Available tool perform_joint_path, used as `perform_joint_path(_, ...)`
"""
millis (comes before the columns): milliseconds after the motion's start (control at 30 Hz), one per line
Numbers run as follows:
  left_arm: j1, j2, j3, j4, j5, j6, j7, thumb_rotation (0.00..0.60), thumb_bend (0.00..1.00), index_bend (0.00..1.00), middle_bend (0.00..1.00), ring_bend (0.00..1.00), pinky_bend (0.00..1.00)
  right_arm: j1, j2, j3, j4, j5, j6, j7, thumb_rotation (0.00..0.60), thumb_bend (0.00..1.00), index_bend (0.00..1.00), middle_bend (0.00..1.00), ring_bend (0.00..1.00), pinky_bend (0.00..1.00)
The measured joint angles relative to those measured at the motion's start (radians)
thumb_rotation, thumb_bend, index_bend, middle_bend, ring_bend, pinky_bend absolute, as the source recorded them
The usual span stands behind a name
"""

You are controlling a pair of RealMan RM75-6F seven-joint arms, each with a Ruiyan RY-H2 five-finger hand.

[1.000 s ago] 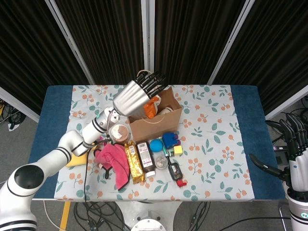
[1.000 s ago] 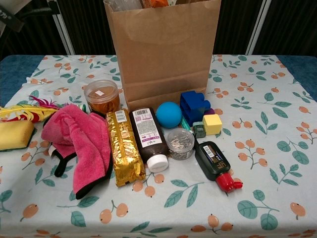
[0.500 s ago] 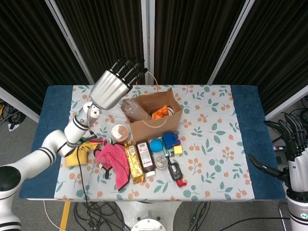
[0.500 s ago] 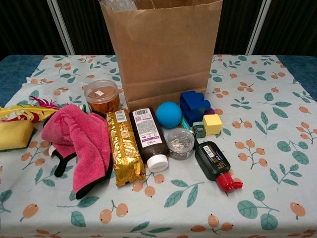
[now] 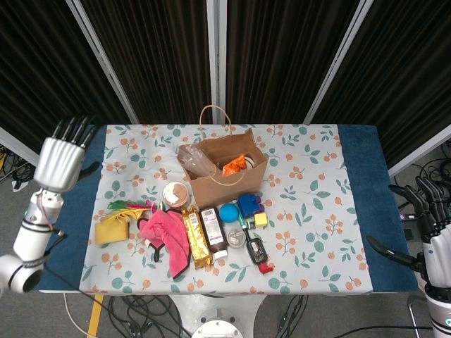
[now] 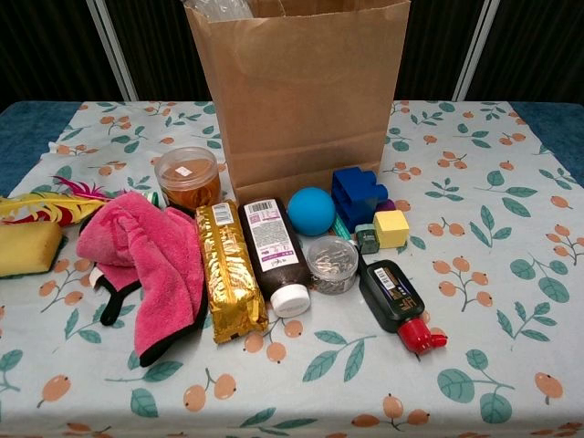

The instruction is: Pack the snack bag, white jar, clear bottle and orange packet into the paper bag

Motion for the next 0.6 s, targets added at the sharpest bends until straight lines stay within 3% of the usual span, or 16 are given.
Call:
perform_joint_path(100, 0.098, 0.043, 0.069, -0.11, -0.025, 0.004, -0.007, 0.6, 0.1, 0.24, 0.23, 0.15, 0.21, -0.007, -0.003, -0.01, 0.036, -0.008, -0.009, -0.072, 0.6, 0.04, 0.06, 0.15, 0.0, 0.02)
perform_joint_path(267, 0.239, 0.071, 0.172, -0.201, -0.034, 0.033, 0.001, 0.6, 0.1, 0.22, 0.23, 0.15, 0.21, -0.03, -0.001, -0.043, 0.094, 0.006, -0.065, -0.231, 0.6, 0.04, 0.07, 0.14, 0.0, 0.0)
perform_joint_path(400, 0.319, 0.072, 0.221, -0.222, -0.003, 0.073, -0.002, 0.6, 0.1, 0.22, 0.23, 0.16, 0.21, -0.062, -0.014, -0.066, 0.156, 0.062, -0.108, -0.327, 0.6, 0.04, 0.07, 0.14, 0.0, 0.0)
perform_joint_path(600, 0.391, 0.078, 0.254, -0.205, 0.043, 0.094, -0.047, 0.6, 0.09, 0.22, 0.23, 0.16, 0.21, -0.093, -0.029, -0.081, 0.2, 0.136, -0.146, -0.365, 0.6, 0.04, 0.07, 0.14, 0.0, 0.0)
